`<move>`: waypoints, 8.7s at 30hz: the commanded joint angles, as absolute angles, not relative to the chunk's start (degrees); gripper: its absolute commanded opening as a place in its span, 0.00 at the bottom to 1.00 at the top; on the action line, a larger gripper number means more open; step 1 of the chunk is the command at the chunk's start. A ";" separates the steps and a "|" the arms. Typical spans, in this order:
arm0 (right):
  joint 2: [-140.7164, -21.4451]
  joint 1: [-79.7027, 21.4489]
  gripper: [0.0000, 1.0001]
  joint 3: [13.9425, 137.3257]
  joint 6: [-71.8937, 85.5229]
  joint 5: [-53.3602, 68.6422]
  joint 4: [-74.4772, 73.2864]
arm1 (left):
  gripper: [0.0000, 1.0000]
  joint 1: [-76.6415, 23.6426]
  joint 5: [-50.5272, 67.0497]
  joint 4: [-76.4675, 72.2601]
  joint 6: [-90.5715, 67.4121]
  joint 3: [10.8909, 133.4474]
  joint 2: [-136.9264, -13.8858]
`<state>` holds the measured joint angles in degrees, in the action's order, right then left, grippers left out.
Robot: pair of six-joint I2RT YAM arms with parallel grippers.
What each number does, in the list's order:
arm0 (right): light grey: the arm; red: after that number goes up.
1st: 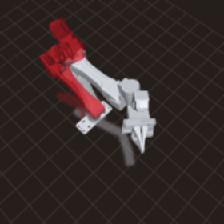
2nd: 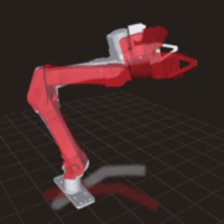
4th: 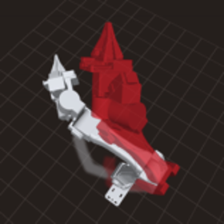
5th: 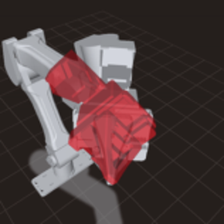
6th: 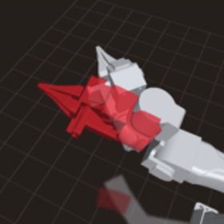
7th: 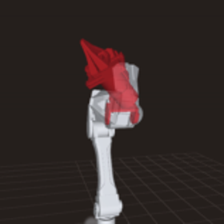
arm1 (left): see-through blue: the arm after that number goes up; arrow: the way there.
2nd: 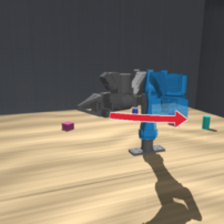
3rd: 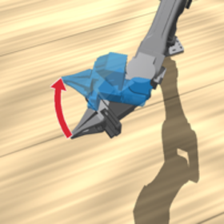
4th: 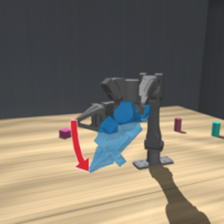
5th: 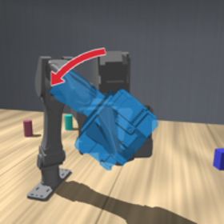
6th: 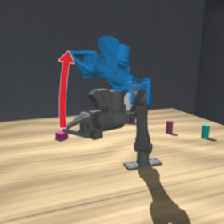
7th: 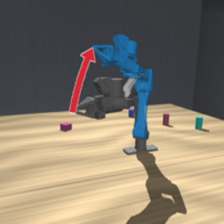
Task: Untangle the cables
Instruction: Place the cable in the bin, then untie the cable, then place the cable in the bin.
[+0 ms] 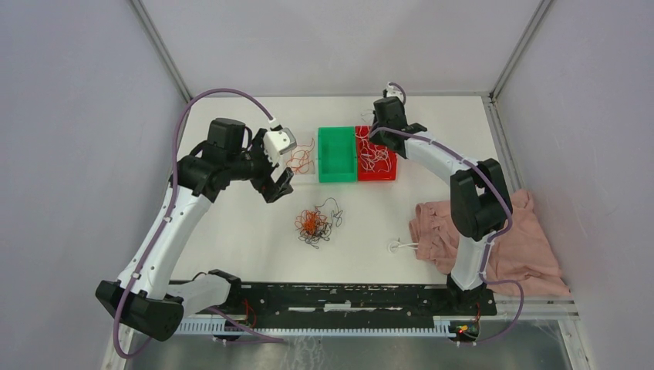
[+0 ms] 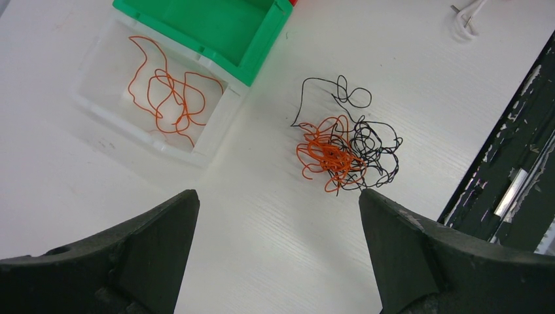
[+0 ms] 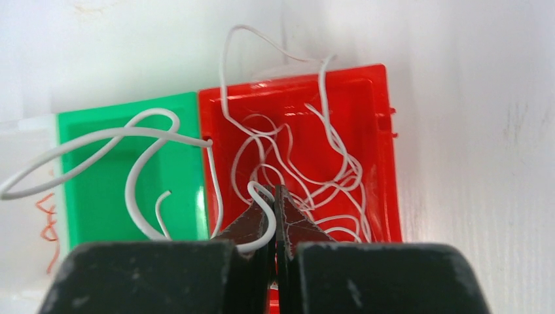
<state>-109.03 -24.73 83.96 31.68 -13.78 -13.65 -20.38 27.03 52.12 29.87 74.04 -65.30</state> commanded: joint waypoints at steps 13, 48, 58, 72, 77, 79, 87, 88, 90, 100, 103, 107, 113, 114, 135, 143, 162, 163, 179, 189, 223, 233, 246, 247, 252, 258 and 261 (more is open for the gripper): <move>-106.04 -24.40 0.56 83.48 27.74 -19.92 -20.38 | 0.99 -20.61 27.82 50.33 30.37 75.32 -64.74; -82.74 -44.92 0.50 50.70 33.13 -1.19 0.98 | 0.64 -22.49 35.67 44.91 37.36 56.97 -82.81; -79.33 -46.80 0.47 46.92 35.18 -3.31 3.35 | 0.48 -22.40 35.17 39.96 38.92 54.09 -85.07; -75.36 -46.85 0.45 44.10 36.53 -4.20 5.11 | 0.04 -22.35 36.64 39.09 37.52 56.52 -88.85; -76.68 -46.89 0.53 43.99 35.97 -0.18 11.73 | 0.03 -22.38 36.97 44.99 38.25 61.21 -82.50; -77.62 -46.98 0.56 44.25 34.83 2.20 15.25 | 0.03 -22.40 37.09 47.48 38.68 62.79 -79.65; -81.17 -49.12 0.67 46.11 28.28 11.10 28.56 | 0.03 -22.40 37.01 55.45 39.65 68.74 -73.07; -81.50 -49.46 0.68 46.36 27.74 12.04 30.21 | 0.03 -22.40 37.57 56.19 39.42 69.41 -72.70; -81.60 -50.32 0.68 45.88 27.22 13.32 33.77 | 0.03 -22.33 38.53 57.11 38.34 70.78 -72.08; -81.34 -55.47 0.69 45.08 23.84 6.42 35.94 | 0.03 -22.46 44.72 58.62 31.32 75.42 -70.61; -81.43 -56.90 0.68 45.34 22.66 1.47 36.03 | 0.03 -22.45 46.13 59.45 30.36 76.07 -70.16; -80.34 -58.75 0.67 44.13 19.98 -6.55 38.73 | 0.03 -22.49 48.53 61.87 29.50 76.55 -69.82; -78.85 -59.92 0.66 40.88 17.74 -13.57 43.45 | 0.03 -22.48 50.15 63.44 28.48 76.40 -68.06; -78.91 -59.87 0.66 40.76 17.78 -13.62 43.66 | 0.03 -22.45 50.27 63.50 28.32 76.19 -67.69; -86.28 -61.78 0.66 45.61 25.01 -21.47 44.25 | 0.03 -22.63 56.85 63.02 20.67 84.90 -71.84; -85.53 -61.70 0.65 38.84 27.96 -21.84 45.12 | 0.03 -22.60 57.96 63.00 19.34 93.03 -74.09; -82.97 -61.75 0.63 27.90 31.81 -23.19 46.09 | 0.03 -22.69 46.45 53.89 14.10 110.97 -73.65; -82.90 -61.75 0.63 28.02 31.93 -22.88 45.63 | 0.03 -22.68 44.75 51.98 13.15 111.75 -73.53; -77.34 -61.74 0.63 27.28 29.65 -21.95 44.07 | 0.03 -22.61 36.03 40.43 8.73 114.70 -70.74; -68.17 -61.74 0.70 45.43 17.51 -5.21 29.76 | 0.03 -22.66 37.58 40.43 8.25 112.26 -69.76; -92.32 -61.62 0.42 44.05 22.03 -24.63 32.05 | 0.03 -22.63 33.83 29.09 2.90 129.53 -70.25; -93.79 -61.64 0.50 34.20 27.41 -25.38 39.42 | 0.03 -22.64 16.24 13.94 9.89 125.31 -68.06; -78.33 -61.61 0.67 42.86 23.95 -24.97 26.68 | 0.03 -22.62 18.52 16.05 9.50 102.99 -63.92; -77.79 -61.56 0.67 44.08 23.35 -25.35 25.35 | 0.03 -22.61 18.00 15.28 9.74 100.81 -63.68; -76.52 -60.46 0.68 48.51 21.74 -27.34 20.87 | 0.03 -22.67 16.65 13.85 12.20 93.74 -64.82; -76.09 -57.29 0.68 50.43 22.33 -28.86 17.32 | 0.03 -22.61 16.60 12.23 14.19 90.77 -67.76; -75.12 -56.06 0.68 49.23 22.59 -30.01 17.04 | 0.03 -22.63 16.66 11.85 14.57 90.85 -69.68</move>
